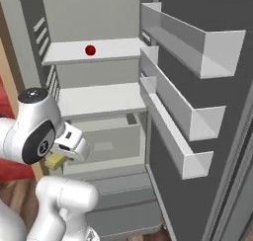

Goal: Retrieve the butter from the fridge and place it on a plate on the dining table. Then retrieve the butter knife by the fridge and place it near the plate.

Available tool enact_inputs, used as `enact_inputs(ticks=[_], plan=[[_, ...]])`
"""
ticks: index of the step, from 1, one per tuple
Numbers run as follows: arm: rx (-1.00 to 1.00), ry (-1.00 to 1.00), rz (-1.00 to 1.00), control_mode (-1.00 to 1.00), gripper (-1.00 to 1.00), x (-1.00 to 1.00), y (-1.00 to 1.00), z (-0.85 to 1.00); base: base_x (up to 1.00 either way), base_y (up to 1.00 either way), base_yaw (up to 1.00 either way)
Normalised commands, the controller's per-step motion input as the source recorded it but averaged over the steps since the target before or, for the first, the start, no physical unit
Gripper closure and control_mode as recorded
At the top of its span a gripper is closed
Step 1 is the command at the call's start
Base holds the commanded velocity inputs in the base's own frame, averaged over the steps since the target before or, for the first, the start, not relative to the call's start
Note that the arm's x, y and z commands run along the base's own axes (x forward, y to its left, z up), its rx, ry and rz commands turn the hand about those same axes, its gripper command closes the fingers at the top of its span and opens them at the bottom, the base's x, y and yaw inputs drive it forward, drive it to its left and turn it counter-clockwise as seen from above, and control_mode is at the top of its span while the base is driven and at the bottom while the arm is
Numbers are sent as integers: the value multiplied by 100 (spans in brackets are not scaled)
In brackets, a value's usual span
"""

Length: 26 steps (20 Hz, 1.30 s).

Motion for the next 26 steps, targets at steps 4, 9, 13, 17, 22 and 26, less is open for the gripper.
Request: enact_inputs(ticks=[4, 9, 13, 17, 22, 26], plan=[[0, 0, 0, 100, 100, 0, 0, 0, -56, 3, -49], [0, 0, 0, 100, 100, 0, 0, 0, -50, 0, -58], [0, 0, 0, 100, 100, 0, 0, 0, -82, 0, -68], [0, 0, 0, 100, 100, 0, 0, 0, -67, 1, -67], [0, 0, 0, 100, 100, 0, 0, 0, -47, 0, -66], [0, 0, 0, 100, 100, 0, 0, 0, -67, 0, -62]])
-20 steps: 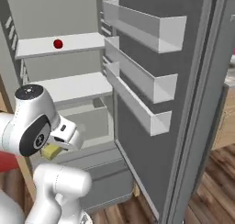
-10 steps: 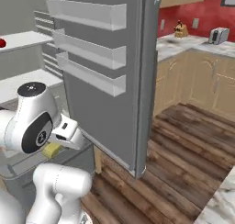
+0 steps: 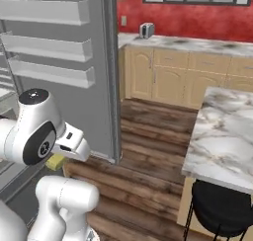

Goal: Retrieve the butter from the fridge and place it on a plate on the dining table. Then retrieve the butter knife by the fridge and place it near the plate.

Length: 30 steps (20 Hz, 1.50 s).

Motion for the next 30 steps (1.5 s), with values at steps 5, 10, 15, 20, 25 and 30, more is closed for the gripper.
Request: enact_inputs(ticks=[5, 10, 15, 20, 25, 30], plan=[[0, 0, 0, 100, 100, 0, 0, 0, -79, -4, -47], [0, 0, 0, 100, 100, 0, 0, 0, -41, -33, -21], [0, 0, 0, 100, 100, 0, 0, 0, -4, -98, 0], [0, 0, 0, 100, 100, 0, 0, 0, 0, -100, -4], [0, 0, 0, 100, 100, 0, 0, 0, 0, -92, -28], [0, 0, 0, 100, 100, 0, 0, 0, 0, -100, -42]])
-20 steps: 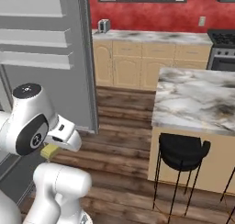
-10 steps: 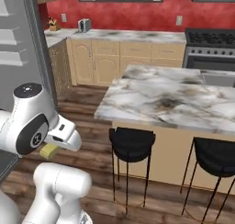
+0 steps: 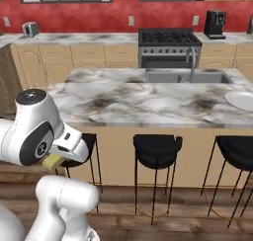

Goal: Retrieve the butter from the fridge and place it on a plate on the dining table. Then retrieve the butter knife by the fridge and place it near the plate.

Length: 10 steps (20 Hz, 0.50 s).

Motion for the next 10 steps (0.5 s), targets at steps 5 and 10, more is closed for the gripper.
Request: enact_inputs(ticks=[5, 10], plan=[[0, 0, 0, 100, 100, 0, 0, 0, 18, -100, -33], [0, 0, 0, 100, 100, 0, 0, 0, 47, -100, -5]])
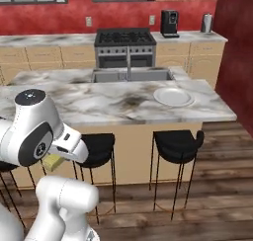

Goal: Retrieve the butter from the fridge and place it on a plate on the dining table. Then retrieve the butter knife by the fridge and place it near the plate.

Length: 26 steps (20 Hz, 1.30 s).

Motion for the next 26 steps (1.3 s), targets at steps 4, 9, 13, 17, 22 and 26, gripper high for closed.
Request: enact_inputs(ticks=[4, 9, 13, 17, 22, 26], plan=[[0, 0, 0, 100, 100, 0, 0, 0, 48, -100, 6], [0, 0, 0, 100, 100, 0, 0, 0, 57, -100, 18], [0, 0, 0, 100, 100, 0, 0, 0, 66, -97, 40], [0, 0, 0, 100, 100, 0, 0, 0, 64, -64, 42], [0, 0, 0, 100, 100, 0, 0, 0, 80, -1, 19], [0, 0, 0, 100, 100, 0, 0, 0, 94, -4, 5]])
